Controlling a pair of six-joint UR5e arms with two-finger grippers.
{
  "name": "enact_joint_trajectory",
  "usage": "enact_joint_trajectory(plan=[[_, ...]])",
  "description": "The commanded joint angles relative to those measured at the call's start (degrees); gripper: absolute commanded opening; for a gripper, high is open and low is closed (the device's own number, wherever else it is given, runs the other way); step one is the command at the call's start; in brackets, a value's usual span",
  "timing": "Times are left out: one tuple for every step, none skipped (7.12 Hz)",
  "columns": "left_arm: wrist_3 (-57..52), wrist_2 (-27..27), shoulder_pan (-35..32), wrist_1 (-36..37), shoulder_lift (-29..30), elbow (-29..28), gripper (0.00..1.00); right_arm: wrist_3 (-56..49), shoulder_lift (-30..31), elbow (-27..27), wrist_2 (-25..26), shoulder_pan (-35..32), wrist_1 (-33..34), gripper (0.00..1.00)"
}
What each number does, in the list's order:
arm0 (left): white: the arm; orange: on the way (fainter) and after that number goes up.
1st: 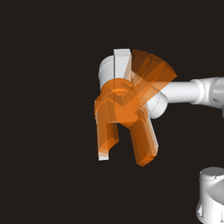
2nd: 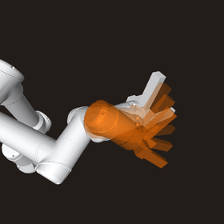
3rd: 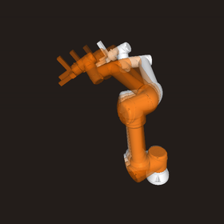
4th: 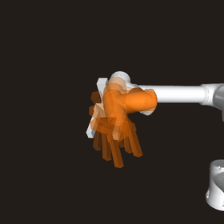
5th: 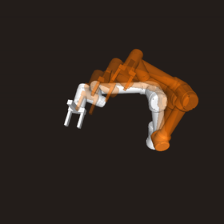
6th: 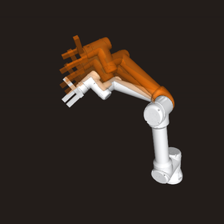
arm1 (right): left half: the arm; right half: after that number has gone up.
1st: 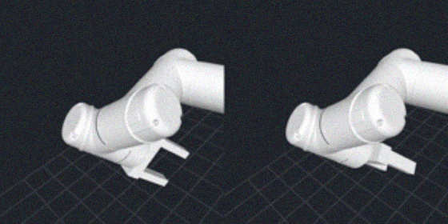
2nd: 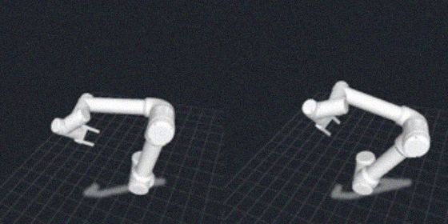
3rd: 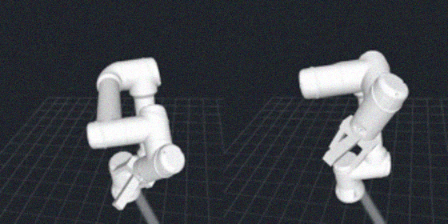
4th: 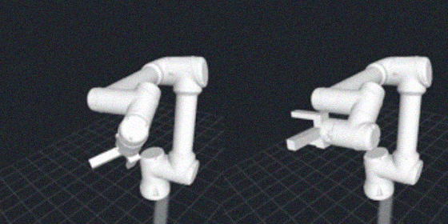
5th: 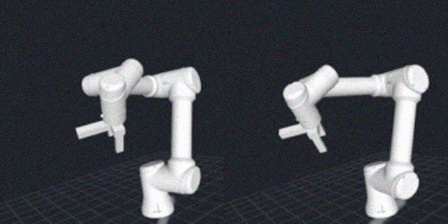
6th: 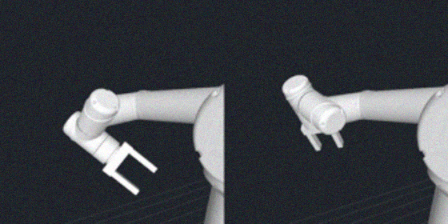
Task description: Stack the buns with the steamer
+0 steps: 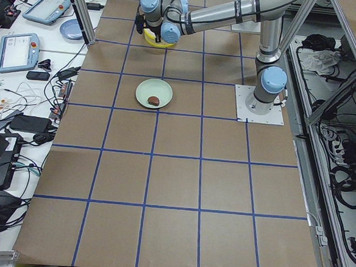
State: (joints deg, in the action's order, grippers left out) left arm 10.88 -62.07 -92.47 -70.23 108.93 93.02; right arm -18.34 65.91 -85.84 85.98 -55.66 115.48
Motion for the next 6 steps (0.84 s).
enact_joint_trajectory(plan=[[3.0,3.97,-3.14,3.68,1.28,0.59,0.0,3.58,0.98,-1.34,0.06,-2.87,-0.08,0.0],[4.49,7.8,-4.72,5.78,2.85,1.11,0.0,5.06,2.37,-1.87,0.24,-4.45,-0.16,0.0],[7.46,8.97,-5.52,10.94,5.05,2.33,0.0,10.03,4.04,-3.44,0.67,-6.38,-0.16,0.0],[9.58,9.07,-6.66,14.64,7.07,2.95,0.0,10.95,4.14,-4.59,0.59,-6.66,-0.08,0.0],[11.69,8.9,-7.98,15.55,8.66,3.05,0.0,10.96,4.23,-4.69,0.59,-6.75,0.01,0.0],[14.32,8.89,-9.47,17.47,10.06,2.96,0.0,11.22,4.32,-4.69,0.68,-7.27,0.01,0.0]])
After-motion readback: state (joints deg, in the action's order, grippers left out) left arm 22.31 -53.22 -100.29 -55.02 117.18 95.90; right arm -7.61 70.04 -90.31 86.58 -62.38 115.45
